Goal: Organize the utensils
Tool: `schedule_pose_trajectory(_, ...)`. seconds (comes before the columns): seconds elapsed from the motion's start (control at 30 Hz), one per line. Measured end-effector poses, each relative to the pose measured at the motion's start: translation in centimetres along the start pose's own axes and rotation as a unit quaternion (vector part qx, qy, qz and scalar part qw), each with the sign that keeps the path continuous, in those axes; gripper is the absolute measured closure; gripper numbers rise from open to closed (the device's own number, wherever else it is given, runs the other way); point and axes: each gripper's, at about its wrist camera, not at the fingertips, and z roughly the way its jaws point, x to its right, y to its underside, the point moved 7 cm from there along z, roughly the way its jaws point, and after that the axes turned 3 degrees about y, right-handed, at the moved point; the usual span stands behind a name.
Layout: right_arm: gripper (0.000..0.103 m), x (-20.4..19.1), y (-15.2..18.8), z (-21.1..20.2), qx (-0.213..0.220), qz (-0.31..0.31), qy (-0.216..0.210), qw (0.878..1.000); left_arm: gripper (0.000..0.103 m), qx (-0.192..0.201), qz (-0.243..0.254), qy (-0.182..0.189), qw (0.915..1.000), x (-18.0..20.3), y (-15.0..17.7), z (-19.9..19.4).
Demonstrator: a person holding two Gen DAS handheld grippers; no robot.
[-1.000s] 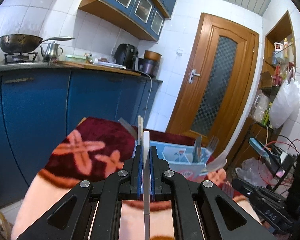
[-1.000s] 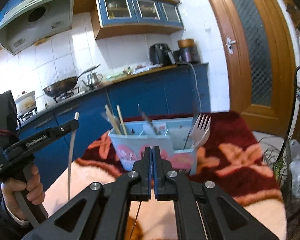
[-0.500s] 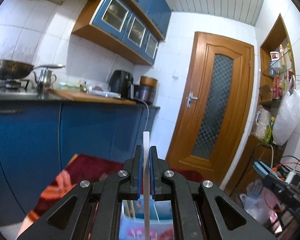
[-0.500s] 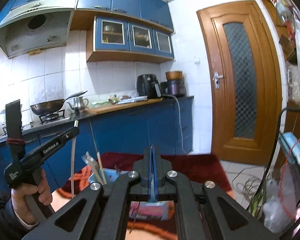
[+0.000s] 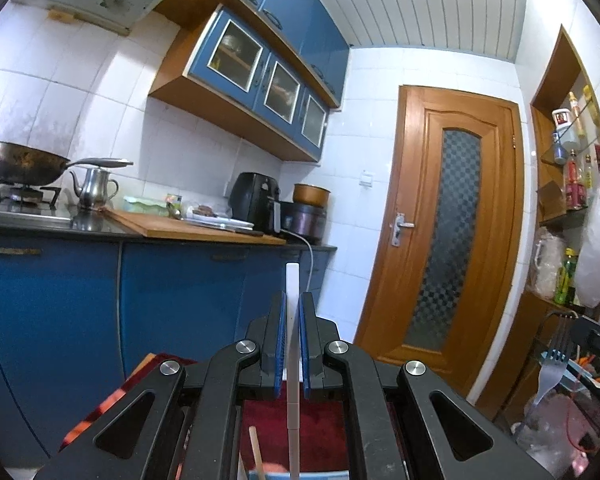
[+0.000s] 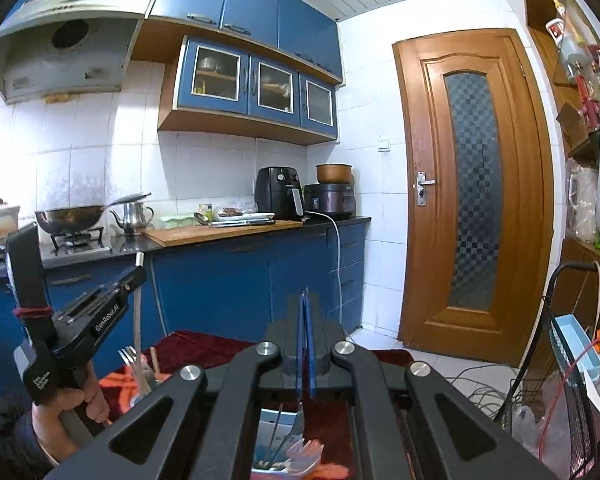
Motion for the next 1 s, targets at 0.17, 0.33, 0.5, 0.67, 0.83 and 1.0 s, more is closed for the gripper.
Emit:
schedule_pose_trajectory(0.17,0.1,-0.3,1.7,1.9,-0.023,-0.008,-0.003,1.0,0.097,-0.004,0.007,-0.008,0.9999,0.1,1.5,1.1)
schedule_pose_trajectory(0.33,0.099,-0.9,3.8,3.3,-0.05,-0.012,-0.017,0.999,0.097,-0.024,0.011,-0.006,0.9996,-0.2,3.7,1.4)
schedule_pose_trajectory(0.5,0.099,-1.5,5.5,3.9,-0.075,-0.009,-0.034,0.997,0.097,-0.042,0.01,-0.005,0.999,-0.7,4.9,1.2)
schedule_pose_trajectory(0.67,0.092,-1.8,5.6,3.5,-0.082,0.011,-0.052,0.995,0.096,-0.057,0.003,0.002,0.9984,-1.0,5.4,0.5)
schedule_pose_trajectory(0.83,0.087,-1.9,4.9,2.1,-0.071,0.019,-0.059,0.996,0.094,-0.064,0.006,0.006,0.9979,-1.0,5.3,-0.6)
schedule_pose_trajectory(1.0,0.086,-2.5,3.9,0.1,-0.058,0.022,-0.067,0.996,0.093,-0.068,0.007,0.012,0.9976,-0.9,4.3,-2.6)
